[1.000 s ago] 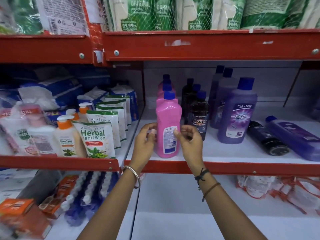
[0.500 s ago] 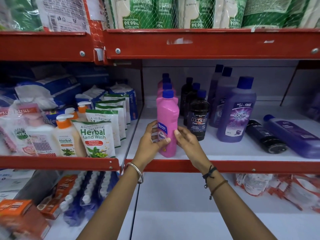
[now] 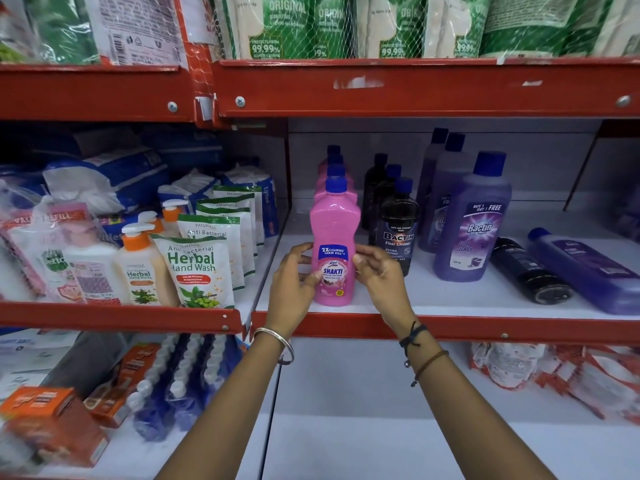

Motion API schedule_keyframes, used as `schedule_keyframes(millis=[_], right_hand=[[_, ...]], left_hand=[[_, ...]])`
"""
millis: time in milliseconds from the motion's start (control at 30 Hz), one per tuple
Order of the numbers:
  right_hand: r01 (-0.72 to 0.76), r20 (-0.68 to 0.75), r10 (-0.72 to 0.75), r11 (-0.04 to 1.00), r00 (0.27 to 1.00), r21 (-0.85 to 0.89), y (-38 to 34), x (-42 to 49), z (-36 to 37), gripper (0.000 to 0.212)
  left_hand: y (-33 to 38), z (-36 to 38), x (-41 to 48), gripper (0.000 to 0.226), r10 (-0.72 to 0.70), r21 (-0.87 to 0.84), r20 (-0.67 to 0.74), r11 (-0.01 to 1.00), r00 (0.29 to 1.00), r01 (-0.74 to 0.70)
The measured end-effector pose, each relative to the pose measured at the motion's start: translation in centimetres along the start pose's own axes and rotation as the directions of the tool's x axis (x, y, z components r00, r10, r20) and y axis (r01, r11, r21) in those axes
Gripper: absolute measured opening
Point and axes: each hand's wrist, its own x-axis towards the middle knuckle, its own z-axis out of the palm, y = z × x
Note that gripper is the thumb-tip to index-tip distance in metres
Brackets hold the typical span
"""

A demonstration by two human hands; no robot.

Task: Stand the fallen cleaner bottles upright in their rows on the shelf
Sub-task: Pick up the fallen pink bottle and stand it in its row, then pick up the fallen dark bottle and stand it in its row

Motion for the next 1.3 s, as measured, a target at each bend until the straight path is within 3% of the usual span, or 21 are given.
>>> schedule_keyframes(millis=[100,200,300,367,567,733,833,1067,1167,1300], right_hand=[[-0.005,-0.022,0.004,1.0,1.0,-0.016,-0.2,-0.2,-0.2,0.022],[-0.005,-0.094,0.004,1.0,0.996,-0.007,-0.7,-0.7,-2.1,0.022],[0.024,-0.134,-0.021,0.999,0.991,0.021,-1.3,-1.2,-5.6,0.022],[0.034,-0.165,-0.033,0.999,0.986,-0.001,-1.7,-1.4,-8.7,0.021],[0.013,-0.298,-0.039,0.996,0.954,-0.09,-2.2,-1.1,-17.4,0.016],[-0.066,-0.381,-0.084,0.928,0.921,-0.365,-1.7,-0.2,-25.2,0.028],[-0.185,-0.43,-0.039,0.866,0.902,-0.465,-1.2,0.6,-28.5,0.032],[-0.45,-0.368,0.261,0.583,0.892,-0.677,0.8,3.7,-31.0,0.03],[-0.468,-0.363,0.296,0.583,0.883,-0.664,0.7,4.2,-31.4,0.032],[-0.445,-0.383,0.258,0.696,0.887,-0.563,0.4,3.3,-32.0,0.034]], left_hand=[[0.6,0.7,-0.9,0.048,0.007,0.042,-0.103,0.999,0.995,-0.003],[2.4,2.4,-2.4,0.039,0.244,0.163,-0.284,0.965,0.927,-0.204],[5.0,5.4,-3.0,0.03,0.466,0.259,-0.237,0.876,0.852,-0.406],[6.7,8.4,-3.1,0.027,0.503,0.227,-0.135,0.854,0.853,-0.468],[9.5,17.4,-1.8,0.028,0.326,0.067,0.117,0.94,0.938,-0.335],[10.6,24.8,-0.8,0.036,0.178,0.206,0.34,0.944,0.923,-0.258],[11.2,28.7,-0.5,0.041,0.056,0.264,0.43,0.947,0.901,-0.184],[13.4,34.3,1.6,0.033,-0.291,0.421,0.457,0.903,0.84,0.084],[13.4,35.0,2.1,0.035,-0.335,0.388,0.426,0.907,0.84,0.164],[13.3,34.4,2.2,0.039,-0.345,0.368,0.418,0.91,0.84,0.191]])
